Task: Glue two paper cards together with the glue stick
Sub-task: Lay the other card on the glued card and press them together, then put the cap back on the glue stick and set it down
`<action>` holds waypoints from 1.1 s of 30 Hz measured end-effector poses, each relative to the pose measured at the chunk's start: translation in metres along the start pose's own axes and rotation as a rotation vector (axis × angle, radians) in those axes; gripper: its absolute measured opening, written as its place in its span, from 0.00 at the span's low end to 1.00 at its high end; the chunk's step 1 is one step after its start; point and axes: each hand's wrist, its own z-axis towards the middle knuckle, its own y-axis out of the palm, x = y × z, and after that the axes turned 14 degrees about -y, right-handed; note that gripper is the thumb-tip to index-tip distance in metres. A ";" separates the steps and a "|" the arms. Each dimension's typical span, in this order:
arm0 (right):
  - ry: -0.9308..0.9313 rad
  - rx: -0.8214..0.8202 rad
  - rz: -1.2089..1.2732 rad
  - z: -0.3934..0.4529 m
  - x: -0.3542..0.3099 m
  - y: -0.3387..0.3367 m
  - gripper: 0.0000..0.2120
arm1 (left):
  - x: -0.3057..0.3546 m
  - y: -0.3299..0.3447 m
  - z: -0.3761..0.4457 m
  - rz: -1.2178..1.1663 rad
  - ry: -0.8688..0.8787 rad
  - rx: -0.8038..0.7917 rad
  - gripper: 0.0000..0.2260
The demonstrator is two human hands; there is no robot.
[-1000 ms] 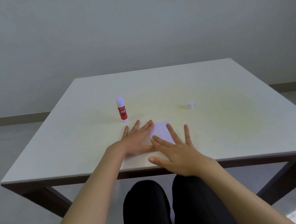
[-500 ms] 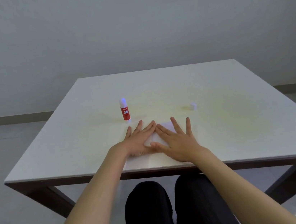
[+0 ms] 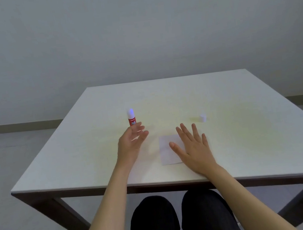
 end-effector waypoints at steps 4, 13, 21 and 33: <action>0.030 0.123 0.146 -0.004 -0.001 -0.002 0.40 | -0.001 0.000 0.015 -0.008 0.000 0.397 0.20; 0.039 0.297 0.285 -0.003 0.002 -0.007 0.29 | 0.009 0.016 0.059 0.115 -0.075 0.438 0.17; -0.022 0.389 0.303 0.005 -0.006 -0.016 0.22 | 0.031 0.017 0.033 -0.251 -0.076 0.147 0.06; 0.490 -0.103 1.651 0.006 -0.058 -0.047 0.26 | 0.045 0.037 -0.039 -0.525 -0.027 -0.273 0.08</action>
